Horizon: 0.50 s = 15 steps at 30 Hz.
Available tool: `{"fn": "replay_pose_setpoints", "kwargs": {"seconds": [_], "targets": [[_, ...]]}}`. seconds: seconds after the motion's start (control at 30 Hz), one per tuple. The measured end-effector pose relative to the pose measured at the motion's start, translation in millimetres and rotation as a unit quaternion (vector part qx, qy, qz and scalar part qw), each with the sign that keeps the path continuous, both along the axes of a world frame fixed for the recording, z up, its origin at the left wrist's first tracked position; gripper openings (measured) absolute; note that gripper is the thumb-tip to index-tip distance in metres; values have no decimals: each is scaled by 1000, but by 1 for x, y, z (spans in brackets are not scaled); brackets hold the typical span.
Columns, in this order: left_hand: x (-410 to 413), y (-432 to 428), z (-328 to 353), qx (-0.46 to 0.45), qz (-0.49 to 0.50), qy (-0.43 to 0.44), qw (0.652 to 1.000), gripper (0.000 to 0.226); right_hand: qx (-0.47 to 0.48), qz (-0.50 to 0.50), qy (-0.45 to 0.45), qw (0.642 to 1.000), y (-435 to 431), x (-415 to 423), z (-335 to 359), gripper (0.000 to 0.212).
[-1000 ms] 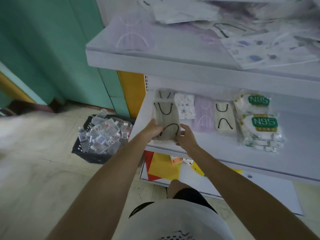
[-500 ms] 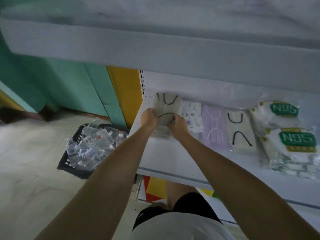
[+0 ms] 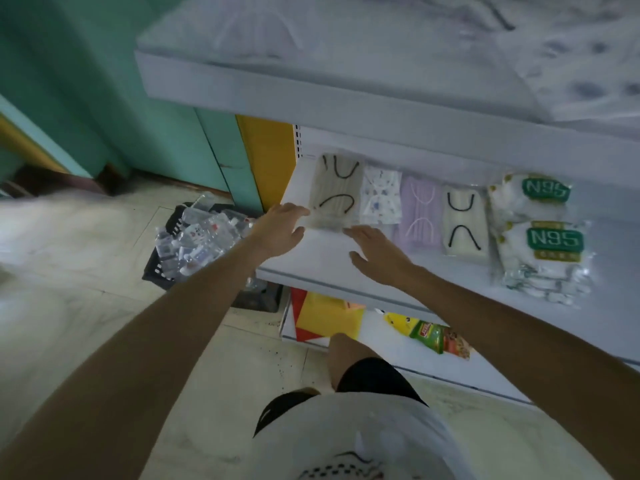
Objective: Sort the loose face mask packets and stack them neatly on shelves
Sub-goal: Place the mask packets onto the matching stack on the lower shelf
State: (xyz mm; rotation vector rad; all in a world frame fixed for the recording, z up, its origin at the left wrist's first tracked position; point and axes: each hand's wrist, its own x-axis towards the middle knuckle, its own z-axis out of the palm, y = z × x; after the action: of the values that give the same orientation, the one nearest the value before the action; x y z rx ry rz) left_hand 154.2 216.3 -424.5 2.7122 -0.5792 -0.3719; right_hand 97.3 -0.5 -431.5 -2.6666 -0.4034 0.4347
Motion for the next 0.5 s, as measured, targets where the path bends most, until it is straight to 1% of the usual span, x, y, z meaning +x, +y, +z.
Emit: {"fn": "replay_pose_setpoints", "kwargs": {"seconds": [0.07,0.1,0.17,0.23,0.27,0.3,0.33,0.4,0.43,0.5], "targets": [[-21,6,39,53,-67,-19,996,41,-23,58,-14,998,2,-18,32,49],[-33,7,61,92,-113,-41,989,41,-35,90,-27,995,3,-26,49,48],[-53,4,104,184,-210,-101,955,40,-49,147,-59,986,7,-40,86,47],[-71,-2,147,244,-272,-171,915,38,-49,191,-104,975,9,-52,121,47],[-79,-6,169,240,-285,-217,902,37,-45,207,-132,968,10,-58,138,46],[-87,-9,191,200,-297,-267,895,34,-40,215,-159,963,10,-65,154,45],[-93,-11,211,134,-305,-308,891,30,-32,214,-185,959,10,-72,170,43],[-104,-14,248,9,-311,-340,888,24,-2,211,-255,944,8,-85,200,38],[-107,-17,264,-34,-307,-342,888,24,14,212,-295,932,6,-92,214,34],[-107,-26,287,-71,-287,-343,892,26,36,218,-365,905,-1,-101,240,29]]}}
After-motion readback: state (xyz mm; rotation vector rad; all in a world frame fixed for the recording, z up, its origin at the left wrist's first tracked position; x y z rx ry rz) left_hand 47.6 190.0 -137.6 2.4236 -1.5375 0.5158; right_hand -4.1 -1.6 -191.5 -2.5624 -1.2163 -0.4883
